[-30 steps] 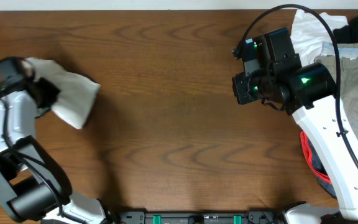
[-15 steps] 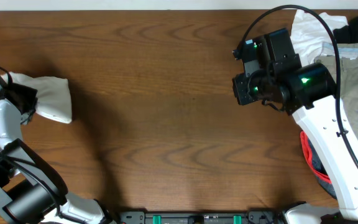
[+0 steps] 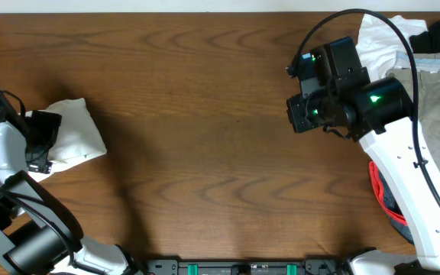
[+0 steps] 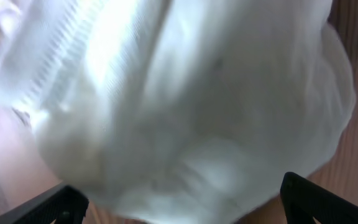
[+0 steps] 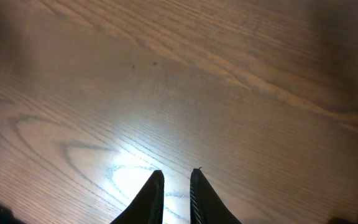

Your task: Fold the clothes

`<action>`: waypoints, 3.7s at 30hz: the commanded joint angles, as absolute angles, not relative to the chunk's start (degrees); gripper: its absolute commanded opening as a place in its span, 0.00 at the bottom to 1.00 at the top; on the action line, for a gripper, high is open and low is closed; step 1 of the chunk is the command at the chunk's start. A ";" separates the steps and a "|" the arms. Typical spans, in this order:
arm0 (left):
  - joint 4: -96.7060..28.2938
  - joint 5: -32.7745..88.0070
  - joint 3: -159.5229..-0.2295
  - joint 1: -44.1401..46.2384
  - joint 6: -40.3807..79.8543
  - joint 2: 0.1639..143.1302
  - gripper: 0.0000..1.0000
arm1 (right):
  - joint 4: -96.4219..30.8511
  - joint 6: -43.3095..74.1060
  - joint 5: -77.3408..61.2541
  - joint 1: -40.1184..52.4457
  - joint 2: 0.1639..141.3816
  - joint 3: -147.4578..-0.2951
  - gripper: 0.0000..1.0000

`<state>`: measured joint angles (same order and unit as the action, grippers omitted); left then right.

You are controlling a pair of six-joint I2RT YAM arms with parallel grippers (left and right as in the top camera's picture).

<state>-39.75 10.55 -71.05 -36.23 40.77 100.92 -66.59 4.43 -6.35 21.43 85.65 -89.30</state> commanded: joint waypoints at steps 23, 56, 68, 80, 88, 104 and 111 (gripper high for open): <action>-30.24 33.69 -71.02 -38.26 28.71 96.77 0.91 | -66.89 3.55 -5.78 20.84 85.45 -89.23 0.14; -18.65 59.09 -70.41 -56.27 25.50 115.22 0.91 | -67.57 3.55 -3.29 20.53 85.45 -89.23 0.18; -13.78 57.08 -70.48 -49.76 21.17 96.99 0.98 | -67.00 3.53 -3.16 20.51 85.45 -89.23 0.26; -24.51 43.75 -70.48 -27.68 11.18 80.49 0.98 | -62.33 4.23 -3.25 20.53 85.45 -89.23 0.71; -33.30 19.88 -70.48 -1.17 4.71 77.58 0.98 | -54.72 4.19 -3.20 20.53 85.41 -89.23 0.90; -45.82 7.92 -70.35 9.69 4.80 69.47 0.98 | -57.23 10.66 -3.20 12.40 80.31 -88.84 0.76; -47.86 7.92 -62.24 9.69 4.73 50.89 0.98 | -56.14 11.33 -2.87 14.59 63.92 -77.28 0.79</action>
